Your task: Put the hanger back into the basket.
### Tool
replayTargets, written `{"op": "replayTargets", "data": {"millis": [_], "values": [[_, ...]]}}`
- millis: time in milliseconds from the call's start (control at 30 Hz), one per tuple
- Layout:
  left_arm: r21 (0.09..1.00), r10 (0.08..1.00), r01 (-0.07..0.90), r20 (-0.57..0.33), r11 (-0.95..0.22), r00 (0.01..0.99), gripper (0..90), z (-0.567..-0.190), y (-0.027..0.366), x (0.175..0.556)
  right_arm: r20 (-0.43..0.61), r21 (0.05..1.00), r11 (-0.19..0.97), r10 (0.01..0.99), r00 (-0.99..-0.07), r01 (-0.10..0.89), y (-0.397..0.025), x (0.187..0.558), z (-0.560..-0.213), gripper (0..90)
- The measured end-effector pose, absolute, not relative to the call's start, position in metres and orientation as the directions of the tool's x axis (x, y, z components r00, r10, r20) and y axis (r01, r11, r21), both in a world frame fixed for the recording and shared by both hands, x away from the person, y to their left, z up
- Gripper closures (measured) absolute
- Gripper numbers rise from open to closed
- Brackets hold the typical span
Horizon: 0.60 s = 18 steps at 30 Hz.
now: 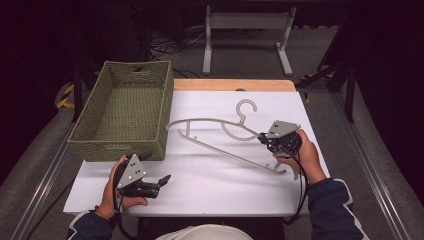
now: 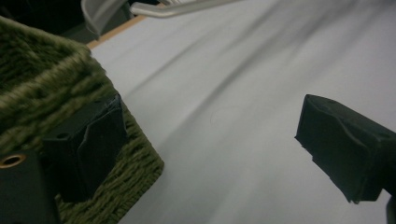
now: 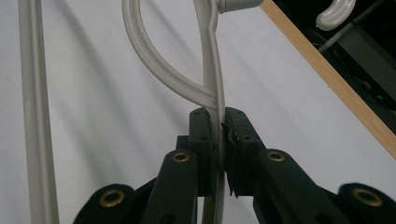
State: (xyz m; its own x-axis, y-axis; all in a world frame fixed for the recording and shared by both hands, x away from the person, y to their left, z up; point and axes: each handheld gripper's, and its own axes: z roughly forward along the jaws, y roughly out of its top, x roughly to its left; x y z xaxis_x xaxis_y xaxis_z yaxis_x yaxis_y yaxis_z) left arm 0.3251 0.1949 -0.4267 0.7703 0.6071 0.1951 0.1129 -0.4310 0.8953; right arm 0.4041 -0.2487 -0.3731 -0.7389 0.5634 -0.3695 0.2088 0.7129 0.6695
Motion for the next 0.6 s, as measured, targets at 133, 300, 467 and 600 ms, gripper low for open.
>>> {"op": "replayTargets", "data": {"millis": [133, 300, 467, 600], "values": [[0.905, 0.611, 0.069, 0.225, -0.419, 0.759, 9.3, -0.413, 0.193, 0.319, -0.383, 0.655, 0.734, 0.527, -0.759, 0.18, -0.244, 0.397, -0.373, 82.3], [0.896, 0.625, 0.014, 0.298, -0.443, 0.721, 12.5, -0.388, 0.178, 0.309, -0.4, 0.614, 0.776, 0.465, -0.789, 0.146, -0.233, 0.388, -0.378, 82.3], [0.876, 0.607, -0.015, 0.347, -0.483, 0.715, 17.0, -0.37, 0.154, 0.312, -0.426, 0.564, 0.819, 0.402, -0.811, 0.11, -0.224, 0.381, -0.381, 82.3], [0.847, 0.569, -0.001, 0.357, -0.531, 0.741, 20.0, -0.368, 0.132, 0.321, -0.43, 0.529, 0.846, 0.336, -0.838, 0.068, -0.216, 0.373, -0.38, 82.3]]}}
